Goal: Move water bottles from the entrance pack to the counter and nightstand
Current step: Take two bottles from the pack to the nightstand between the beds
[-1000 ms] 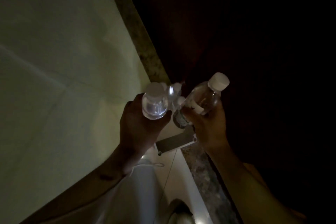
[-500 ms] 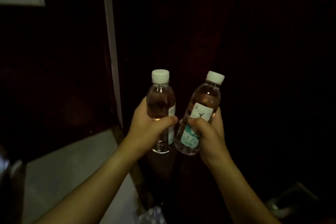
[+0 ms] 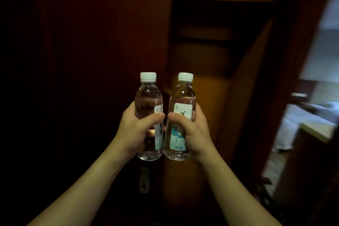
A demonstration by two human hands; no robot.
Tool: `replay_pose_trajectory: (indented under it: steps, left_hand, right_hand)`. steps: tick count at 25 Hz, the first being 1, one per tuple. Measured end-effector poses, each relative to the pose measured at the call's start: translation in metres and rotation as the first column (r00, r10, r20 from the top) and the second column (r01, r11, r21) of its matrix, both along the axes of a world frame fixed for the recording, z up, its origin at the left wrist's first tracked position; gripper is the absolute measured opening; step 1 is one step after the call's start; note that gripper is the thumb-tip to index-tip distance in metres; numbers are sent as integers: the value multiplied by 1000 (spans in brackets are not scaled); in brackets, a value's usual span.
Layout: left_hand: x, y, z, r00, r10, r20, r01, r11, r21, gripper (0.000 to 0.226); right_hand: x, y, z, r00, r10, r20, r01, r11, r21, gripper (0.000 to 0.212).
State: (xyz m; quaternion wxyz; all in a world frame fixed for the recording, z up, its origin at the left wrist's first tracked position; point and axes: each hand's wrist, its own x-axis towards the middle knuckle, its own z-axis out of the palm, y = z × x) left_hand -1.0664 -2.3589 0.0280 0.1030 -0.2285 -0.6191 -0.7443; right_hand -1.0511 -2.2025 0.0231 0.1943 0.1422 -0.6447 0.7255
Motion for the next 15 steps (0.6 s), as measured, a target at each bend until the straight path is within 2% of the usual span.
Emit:
replay_pose_trajectory:
  steps: [4, 8, 11, 15]
  left_hand:
    - [52, 158, 19, 952, -304, -37, 304, 953, -16, 44]
    - [157, 330, 28, 827, -560, -42, 561, 828, -1, 39]
    - [266, 453, 28, 655, -755, 9, 755, 655, -18, 28]
    - [417, 577, 19, 309, -950, 43, 949, 306, -72, 26]
  right_hand:
    - [99, 146, 15, 950, -310, -23, 310, 951, -24, 41]
    - [240, 283, 18, 775, -631, -40, 626, 775, -87, 41]
    - [374, 370, 20, 566, -824, -16, 820, 564, -97, 42]
    - [549, 443, 18, 263, -965, -11, 963, 263, -58, 37]
